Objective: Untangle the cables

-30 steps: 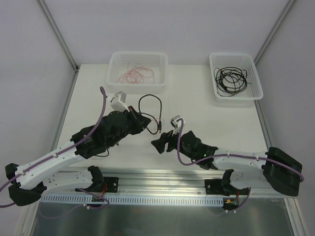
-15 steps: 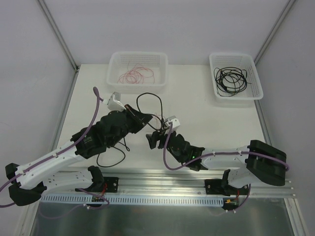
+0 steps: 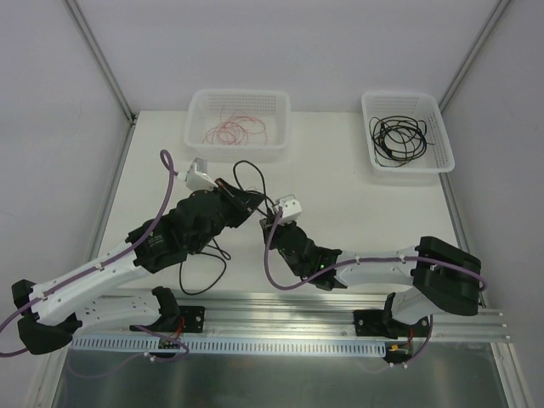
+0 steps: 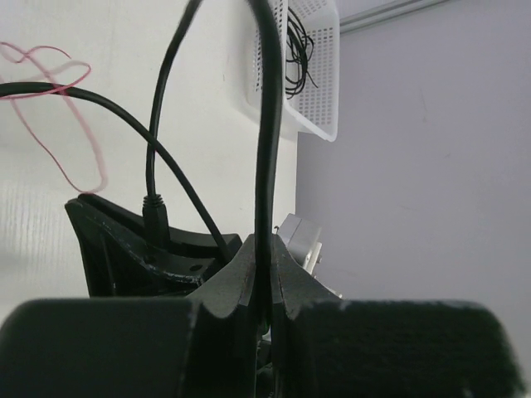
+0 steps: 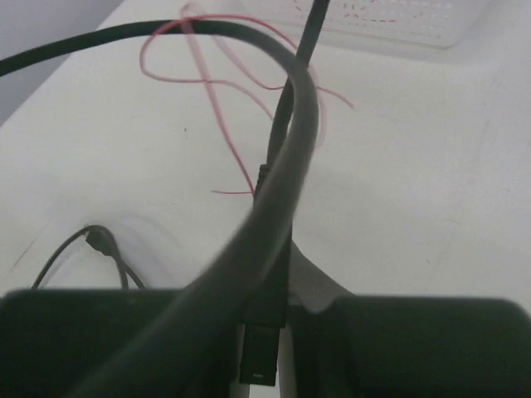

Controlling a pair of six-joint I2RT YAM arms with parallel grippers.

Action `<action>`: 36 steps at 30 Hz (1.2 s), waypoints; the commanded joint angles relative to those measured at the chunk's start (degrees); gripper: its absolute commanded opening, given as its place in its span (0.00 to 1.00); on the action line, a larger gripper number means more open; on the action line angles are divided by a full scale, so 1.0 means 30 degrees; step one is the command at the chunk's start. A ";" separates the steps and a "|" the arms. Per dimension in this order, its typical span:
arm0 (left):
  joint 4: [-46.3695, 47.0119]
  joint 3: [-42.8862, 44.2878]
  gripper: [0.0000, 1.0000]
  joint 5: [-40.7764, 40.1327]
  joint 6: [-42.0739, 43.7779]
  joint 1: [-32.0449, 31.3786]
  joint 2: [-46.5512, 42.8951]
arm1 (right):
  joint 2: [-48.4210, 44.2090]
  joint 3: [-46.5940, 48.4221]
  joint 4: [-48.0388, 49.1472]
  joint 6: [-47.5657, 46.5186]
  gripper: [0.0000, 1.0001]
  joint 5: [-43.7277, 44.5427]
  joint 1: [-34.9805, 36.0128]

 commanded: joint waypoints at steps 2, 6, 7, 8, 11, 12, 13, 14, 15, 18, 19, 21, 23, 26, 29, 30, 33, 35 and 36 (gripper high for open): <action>0.0916 -0.0273 0.00 -0.1502 0.0412 0.0023 -0.0810 | -0.1469 -0.0409 -0.1643 0.0430 0.01 0.0017 0.0130; 0.0975 -0.0451 0.00 -0.2353 0.0500 0.0140 -0.1280 | -0.2789 -0.1757 -0.2027 0.0927 0.01 -0.0538 0.0130; 0.0917 -0.0335 0.00 -0.2441 0.0645 0.0169 -0.1280 | -0.3284 -0.2107 -0.2056 0.1073 0.01 -0.0715 0.0130; 0.0945 -0.0276 0.00 -0.2558 0.1140 0.0199 -0.1280 | -0.3521 -0.2226 -0.2347 0.1045 0.01 -0.0920 0.0130; 0.0946 -0.0275 0.00 -0.2531 0.1466 0.0549 -0.1426 | -0.4575 -0.2724 -0.2964 0.1162 0.01 -0.1769 0.0130; 0.0946 -0.0246 0.00 -0.2472 0.1583 0.0695 -0.1456 | -0.4781 -0.2900 -0.2994 0.1162 0.01 -0.2236 0.0130; 0.0917 -0.0275 0.00 -0.2471 0.1642 0.0755 -0.1485 | -0.4957 -0.2988 -0.3371 0.1162 0.01 -0.2444 0.0130; 0.0916 -0.0304 0.00 -0.2442 0.1643 0.0784 -0.1485 | -0.5191 -0.2902 -0.3723 0.1336 0.01 -0.2562 0.0101; 0.0945 -0.0304 0.00 -0.2326 0.1614 0.0814 -0.1485 | -0.5280 -0.2872 -0.3988 0.1483 0.01 -0.2824 0.0130; 0.0946 0.0016 0.00 -0.1770 0.1992 0.0814 -0.1135 | -0.5923 -0.3253 -0.3463 0.1309 0.02 -0.3934 0.0043; 0.0917 0.0163 0.00 -0.1420 0.2662 0.0814 -0.1018 | -0.6041 -0.3166 -0.4043 0.1250 0.12 -0.4143 0.0013; 0.0916 0.0368 0.01 -0.0979 0.3310 0.0814 -0.0870 | -0.6364 -0.2843 -0.4895 0.1162 0.27 -0.4962 -0.0542; 0.0916 0.0545 0.01 -0.0540 0.4101 0.0814 -0.0870 | -0.6859 -0.3220 -0.5279 0.1452 0.32 -0.7001 -0.1561; 0.0917 0.0604 0.01 -0.0188 0.5302 0.0843 -0.0783 | -0.7652 -0.3692 -0.5803 0.1806 0.48 -0.9668 -0.3114; 0.0945 0.0633 0.00 0.0659 0.6153 0.0902 -0.0607 | -0.8794 -0.3809 -0.6977 0.1398 0.61 -1.1054 -0.3677; 0.0917 0.0749 0.00 0.0895 0.6416 0.0902 -0.0548 | -0.9058 -0.3839 -0.7211 0.1309 0.62 -1.1175 -0.3736; 0.0887 0.1217 0.00 0.2384 0.8054 0.0902 -0.0168 | -0.9966 -0.4072 -0.7623 0.1570 0.64 -1.1583 -0.4524; 0.0858 0.1365 0.00 0.3383 0.9402 0.0902 0.0066 | -1.0494 -0.3987 -0.7681 0.2069 0.64 -1.3070 -0.5754; 0.0858 0.1424 0.00 0.4258 0.9813 0.0902 0.0126 | -1.0583 -0.3753 -0.8320 0.2186 0.64 -1.3428 -0.6020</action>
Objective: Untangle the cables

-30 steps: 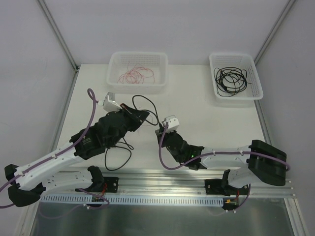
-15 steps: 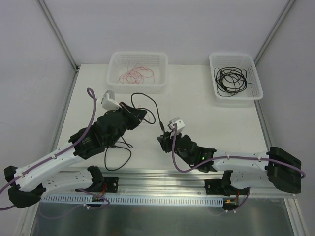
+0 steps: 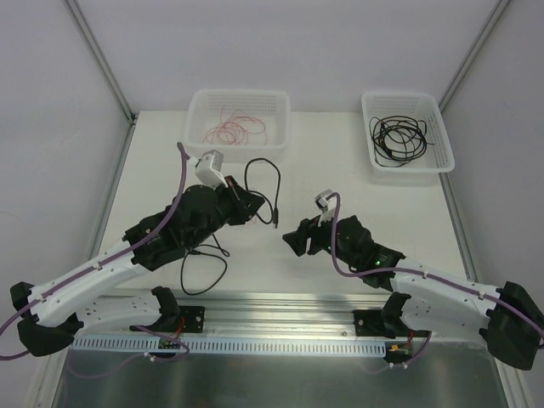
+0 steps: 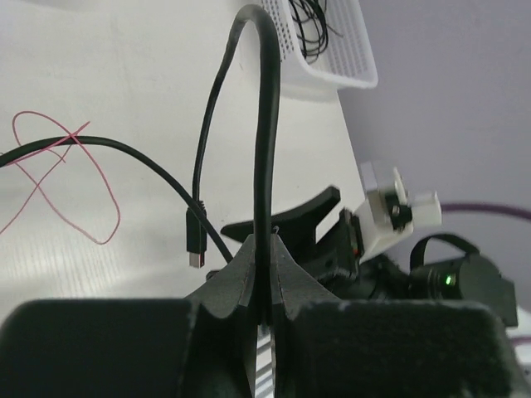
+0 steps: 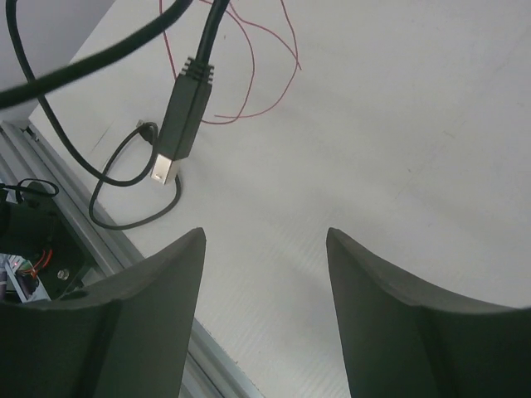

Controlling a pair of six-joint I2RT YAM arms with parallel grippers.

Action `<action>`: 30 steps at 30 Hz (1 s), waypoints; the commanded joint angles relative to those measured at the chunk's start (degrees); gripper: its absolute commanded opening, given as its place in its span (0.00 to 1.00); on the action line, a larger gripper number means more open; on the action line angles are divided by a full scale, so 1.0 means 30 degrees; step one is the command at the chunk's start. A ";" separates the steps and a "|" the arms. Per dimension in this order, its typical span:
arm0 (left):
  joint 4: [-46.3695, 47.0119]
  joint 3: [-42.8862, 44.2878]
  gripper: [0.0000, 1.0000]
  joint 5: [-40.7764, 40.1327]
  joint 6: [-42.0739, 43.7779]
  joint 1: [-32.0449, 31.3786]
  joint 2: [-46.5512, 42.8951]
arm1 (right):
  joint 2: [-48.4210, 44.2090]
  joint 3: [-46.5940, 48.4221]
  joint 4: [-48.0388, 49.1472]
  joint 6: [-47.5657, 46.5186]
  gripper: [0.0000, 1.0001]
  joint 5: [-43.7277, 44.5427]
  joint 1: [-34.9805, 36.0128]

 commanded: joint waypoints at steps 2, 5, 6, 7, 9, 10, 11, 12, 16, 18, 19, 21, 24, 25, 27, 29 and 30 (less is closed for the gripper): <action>0.0690 0.0842 0.00 0.3058 0.3692 0.0254 0.0163 | -0.1017 0.1329 -0.1857 0.0520 0.64 -0.2716 -0.1572; 0.0631 0.0345 0.00 0.3471 0.4690 0.0253 -0.0158 | -0.1719 0.2208 -0.3645 -0.0035 0.64 -0.2368 -0.2158; 0.0631 0.0314 0.00 0.3558 0.4924 0.0225 -0.0247 | -0.1809 0.2270 -0.4288 -0.0154 0.64 -0.2366 -0.2334; 0.0631 0.0314 0.00 0.3646 0.5448 0.0253 -0.0364 | -0.1868 0.2270 -0.4497 -0.0184 0.63 -0.2366 -0.2945; 0.0632 0.0633 0.00 0.4551 0.6240 0.0254 -0.0453 | -0.2072 0.1803 -0.4413 0.0077 0.63 -0.3328 -0.3854; 0.0602 0.0752 0.00 0.5077 0.7173 0.0254 -0.0395 | -0.2132 0.1657 -0.4354 0.0398 0.63 -0.3884 -0.5106; 0.0602 0.0840 0.00 0.5952 0.7559 0.0254 -0.0394 | -0.2190 0.1539 -0.4324 0.0604 0.63 -0.5165 -0.5728; 0.0573 0.0899 0.00 0.6454 0.7882 0.0225 -0.0423 | -0.2104 0.1596 -0.4295 0.0722 0.63 -0.5874 -0.6314; 0.0515 0.0812 0.00 0.7250 0.8763 0.0254 -0.0511 | -0.1255 0.2708 -0.4646 0.0461 0.64 -0.8486 -0.7433; 0.0544 0.0928 0.00 0.7745 0.9055 0.0254 -0.0453 | -0.0641 0.3060 -0.4617 0.0431 0.65 -0.9423 -0.7520; 0.0544 0.1016 0.00 0.8589 0.9463 0.0254 -0.0395 | 0.0058 0.3235 -0.4472 0.0431 0.65 -0.9687 -0.7724; 0.0544 0.1104 0.00 0.9646 0.9904 0.0254 -0.0365 | 0.0735 0.3296 -0.3569 0.0547 0.65 -1.0799 -0.8018; 0.0544 0.1047 0.00 1.0149 1.0257 0.0254 -0.0365 | 0.1966 0.3325 -0.1667 0.0986 0.67 -1.3374 -0.8370; 0.0544 0.1075 0.00 1.0151 1.0287 0.0254 -0.0423 | 0.2172 0.3238 -0.1165 0.1074 0.67 -1.3990 -0.8284; 0.0573 0.1163 0.00 1.0237 1.0287 0.0254 -0.0394 | 0.2496 0.2800 0.0621 0.1513 0.69 -1.5253 -0.8283; 0.0631 0.1338 0.00 1.0822 1.0404 0.0254 -0.0190 | 0.2671 0.2041 0.2316 0.1951 0.70 -1.5839 -0.8253; 0.0689 0.1397 0.00 1.0969 1.0492 0.0254 -0.0131 | 0.2759 0.1862 0.2820 0.2070 0.70 -1.6016 -0.8282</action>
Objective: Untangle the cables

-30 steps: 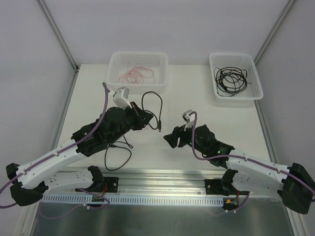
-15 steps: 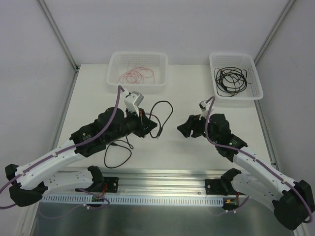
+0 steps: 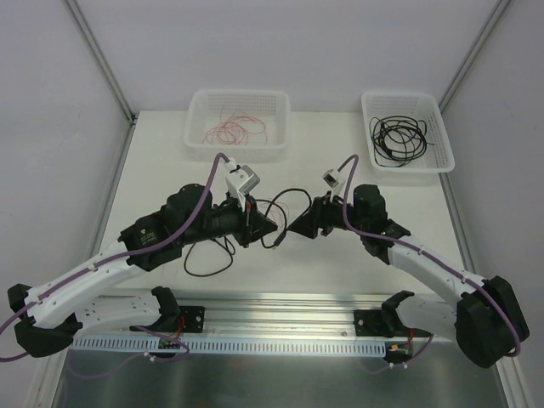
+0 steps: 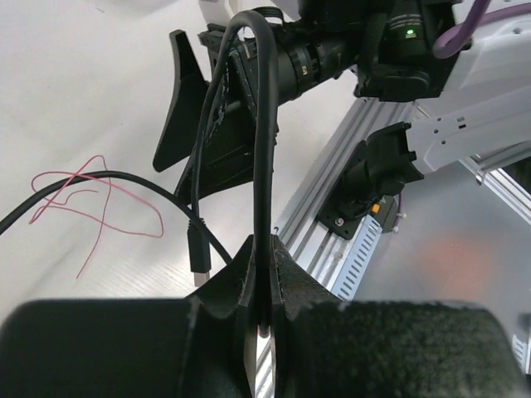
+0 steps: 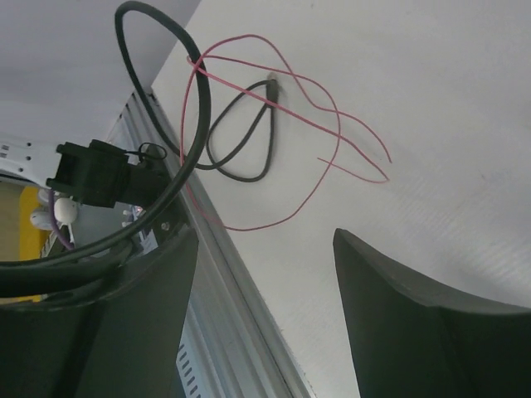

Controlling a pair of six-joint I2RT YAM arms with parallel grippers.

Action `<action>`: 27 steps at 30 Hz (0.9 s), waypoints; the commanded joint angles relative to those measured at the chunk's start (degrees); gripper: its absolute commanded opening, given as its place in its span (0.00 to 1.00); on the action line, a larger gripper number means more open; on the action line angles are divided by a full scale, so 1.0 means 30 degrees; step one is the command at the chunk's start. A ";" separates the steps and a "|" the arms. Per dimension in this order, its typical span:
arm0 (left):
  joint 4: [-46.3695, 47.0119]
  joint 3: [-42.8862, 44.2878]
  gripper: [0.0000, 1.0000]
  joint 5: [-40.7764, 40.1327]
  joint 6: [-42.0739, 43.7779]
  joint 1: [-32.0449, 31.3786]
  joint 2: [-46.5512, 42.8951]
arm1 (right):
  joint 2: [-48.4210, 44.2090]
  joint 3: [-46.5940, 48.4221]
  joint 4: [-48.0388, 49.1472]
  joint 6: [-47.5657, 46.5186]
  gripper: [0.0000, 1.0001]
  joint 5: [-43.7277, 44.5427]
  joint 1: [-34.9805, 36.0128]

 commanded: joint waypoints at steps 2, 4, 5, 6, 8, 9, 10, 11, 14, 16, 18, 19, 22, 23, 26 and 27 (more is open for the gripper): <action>0.0784 0.1136 0.00 0.1668 0.0788 0.0254 0.0278 | 0.0472 -0.0937 0.5692 0.1553 0.70 -0.3180 0.0008; 0.0814 0.1194 0.00 0.2049 0.0876 0.0254 0.0482 | 0.0912 -0.1144 0.7075 0.2287 0.71 -0.3679 0.0038; 0.0843 0.1253 0.00 0.2282 0.0934 0.0254 0.0513 | 0.1117 -0.1290 0.7691 0.2610 0.71 -0.4088 0.0038; 0.0902 0.1282 0.00 0.2343 0.0935 0.0254 0.0571 | 0.1496 -0.1378 0.8828 0.3135 0.72 -0.4121 0.0067; 0.0932 0.1399 0.00 0.2430 0.0905 0.0254 0.0630 | 0.1879 -0.1496 0.9743 0.3490 0.71 -0.4063 0.0301; 0.1019 0.1487 0.00 0.2547 0.0905 0.0254 0.0659 | 0.2200 -0.1555 1.0386 0.3637 0.72 -0.4034 0.0475; 0.1077 0.1517 0.00 0.2693 0.0963 0.0254 0.0602 | 0.2377 -0.1555 1.0479 0.3638 0.72 -0.3946 0.0564; 0.1165 0.1546 0.00 0.2811 0.0993 0.0254 0.0572 | 0.2524 -0.1526 1.0567 0.3609 0.72 -0.3917 0.0594; 0.1429 0.1517 0.00 0.3075 0.1023 0.0253 0.0338 | 0.2818 -0.1731 1.0659 0.3464 0.72 -0.3422 0.0624; 0.1546 0.1488 0.00 0.3368 0.1081 0.0254 0.0133 | 0.2586 -0.1906 1.0015 0.2822 0.71 -0.2139 0.0595; 0.1517 0.1313 0.00 0.3194 0.0965 0.0254 -0.0043 | 0.2263 -0.2082 0.8901 0.2235 0.70 -0.1371 0.0478; 0.1517 0.1225 0.00 0.3106 0.0993 0.0254 -0.0304 | 0.2059 -0.2082 0.8405 0.2029 0.70 -0.0932 0.0390; 0.1488 0.0756 0.00 0.2960 0.1081 0.0254 -0.0775 | 0.1297 -0.1907 0.6208 0.0829 0.70 0.0998 0.0214; 0.1517 0.0523 0.00 0.2843 0.1081 0.0254 -0.0892 | 0.0889 -0.1907 0.5449 0.0304 0.70 0.1296 0.0156; 0.1517 0.0404 0.00 0.2987 0.0994 0.0254 -0.1069 | 0.0417 -0.1616 0.4188 -0.0955 0.70 0.1913 -0.0079; 0.1488 0.0404 0.00 0.3075 0.0964 0.0254 -0.1011 | 0.0445 -0.1440 0.3949 -0.1222 0.70 0.1914 -0.0137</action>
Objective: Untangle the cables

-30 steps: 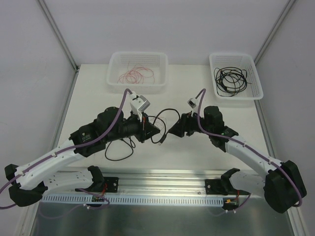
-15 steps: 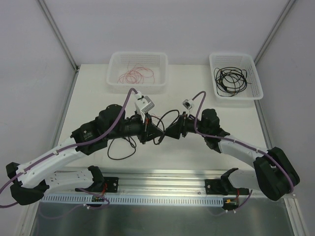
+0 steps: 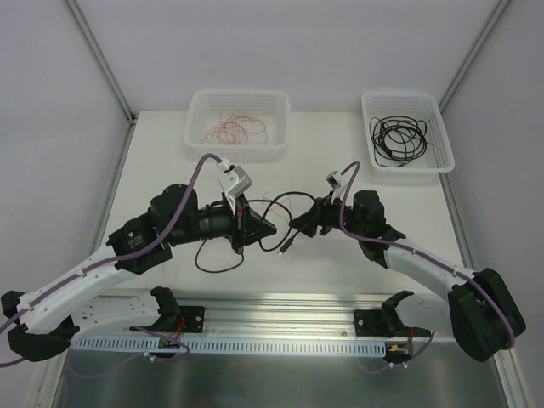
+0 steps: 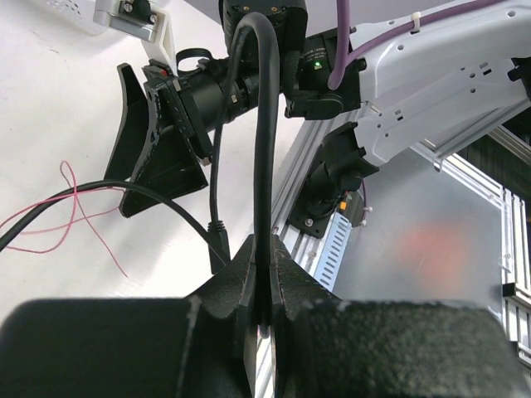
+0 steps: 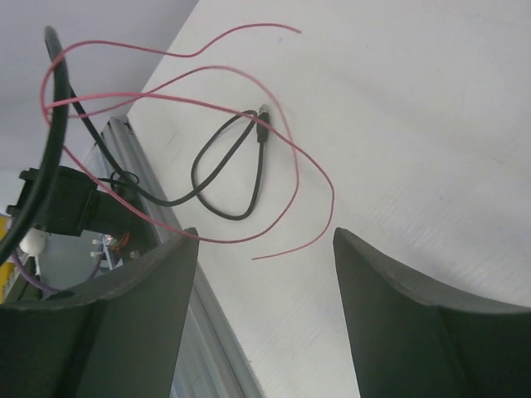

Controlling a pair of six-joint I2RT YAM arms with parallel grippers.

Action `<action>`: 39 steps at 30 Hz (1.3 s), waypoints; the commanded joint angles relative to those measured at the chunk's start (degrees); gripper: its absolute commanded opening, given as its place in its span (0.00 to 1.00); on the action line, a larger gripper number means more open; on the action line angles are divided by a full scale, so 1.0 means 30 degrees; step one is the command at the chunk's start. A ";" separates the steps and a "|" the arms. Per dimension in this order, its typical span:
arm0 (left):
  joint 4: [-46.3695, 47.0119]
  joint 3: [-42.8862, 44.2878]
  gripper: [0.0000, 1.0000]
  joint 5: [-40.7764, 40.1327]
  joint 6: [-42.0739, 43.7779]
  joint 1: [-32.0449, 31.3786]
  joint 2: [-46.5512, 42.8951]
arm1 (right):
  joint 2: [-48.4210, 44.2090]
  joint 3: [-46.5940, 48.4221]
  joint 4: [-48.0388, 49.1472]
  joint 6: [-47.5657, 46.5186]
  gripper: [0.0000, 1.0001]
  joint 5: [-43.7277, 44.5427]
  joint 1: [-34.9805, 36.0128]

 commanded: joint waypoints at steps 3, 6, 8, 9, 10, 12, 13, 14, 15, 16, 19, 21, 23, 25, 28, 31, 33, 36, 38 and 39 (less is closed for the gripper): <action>0.1036 0.0076 0.00 0.1095 0.0337 0.0137 0.0010 | -0.0422 0.1163 -0.1562 -0.2639 0.70 0.0389 -0.0204; 0.1036 0.0223 0.00 0.1185 0.0308 0.0137 0.0215 | -0.0303 0.1429 -0.1416 -0.2963 0.70 -0.0198 -0.0174; 0.1036 0.0339 0.00 0.1243 0.0250 0.0137 0.0333 | -0.0216 0.1547 -0.1184 -0.2964 0.70 -0.0403 -0.0204; 0.1065 0.0398 0.00 0.1301 0.0220 0.0137 0.0449 | -0.0186 0.1489 -0.0979 -0.2848 0.70 -0.0462 -0.0204; 0.1066 0.0428 0.00 0.1302 0.0162 0.0108 0.0537 | -0.0128 0.1489 -0.0716 -0.2557 0.70 -0.0608 -0.0204; 0.1066 0.0574 0.00 0.1447 0.0074 0.0137 0.0829 | 0.0019 0.1430 0.0105 -0.2233 0.68 -0.0784 -0.0146; 0.1066 0.0633 0.00 0.1535 0.0016 0.0137 0.0976 | 0.0106 0.1343 0.0368 -0.1913 0.67 -0.0843 -0.0145; 0.1095 0.0749 0.00 0.1565 -0.0043 0.0137 0.1094 | 0.0194 0.1284 0.0951 -0.1765 0.65 -0.0843 -0.0145; 0.1124 0.0808 0.00 0.1623 -0.0102 0.0137 0.1298 | 0.0224 0.1254 0.1189 -0.1676 0.63 -0.0872 -0.0087; 0.1124 0.0867 0.00 0.1653 -0.0131 0.0137 0.1387 | 0.0282 0.1196 0.1394 -0.1559 0.61 -0.0931 -0.0086; 0.1270 0.1101 0.00 0.1508 -0.0219 0.0137 0.1593 | 0.0487 0.1079 0.2156 -0.1207 0.52 -0.1222 -0.0028; 0.1417 0.1160 0.00 0.1420 -0.0307 0.0137 0.1680 | 0.0750 0.0991 0.2888 -0.0885 0.39 -0.1428 0.0002; 0.1447 0.1161 0.00 0.0836 -0.0337 0.0137 0.1652 | 0.0868 0.0904 0.3154 -0.0767 0.19 -0.1692 0.0002; 0.1418 0.0957 0.00 -0.0824 -0.0395 0.0137 0.1535 | 0.0811 0.0786 0.2980 -0.0825 0.05 -0.1635 0.0002; 0.1126 0.0431 0.00 -0.3377 -0.0688 0.0283 0.0950 | 0.0080 0.0406 0.1348 -0.1468 0.01 -0.1226 -0.0115; 0.0365 -0.0242 0.00 -0.6456 -0.1330 0.1451 0.0218 | -0.1646 -0.0034 -0.1256 -0.2230 0.01 -0.0845 -0.0495; -0.0452 -0.0566 0.00 -0.7019 -0.2354 0.3616 -0.0164 | -0.3485 -0.0094 -0.3134 -0.3134 0.01 -0.0320 -0.0993; -0.0808 -0.1532 0.00 -0.7484 -0.3352 0.6074 -0.0516 | -0.5541 0.0431 -0.7703 -0.4046 0.01 0.0791 -0.1783; -0.1130 -0.2119 0.00 -0.7663 -0.3732 0.6842 -0.0459 | -0.7533 0.0871 -1.0926 -0.4692 0.01 0.1176 -0.2717; -0.1190 -0.2295 0.00 -0.7779 -0.3880 0.7600 -0.0400 | -0.8177 0.1192 -1.1982 -0.4867 0.01 0.1729 -0.3042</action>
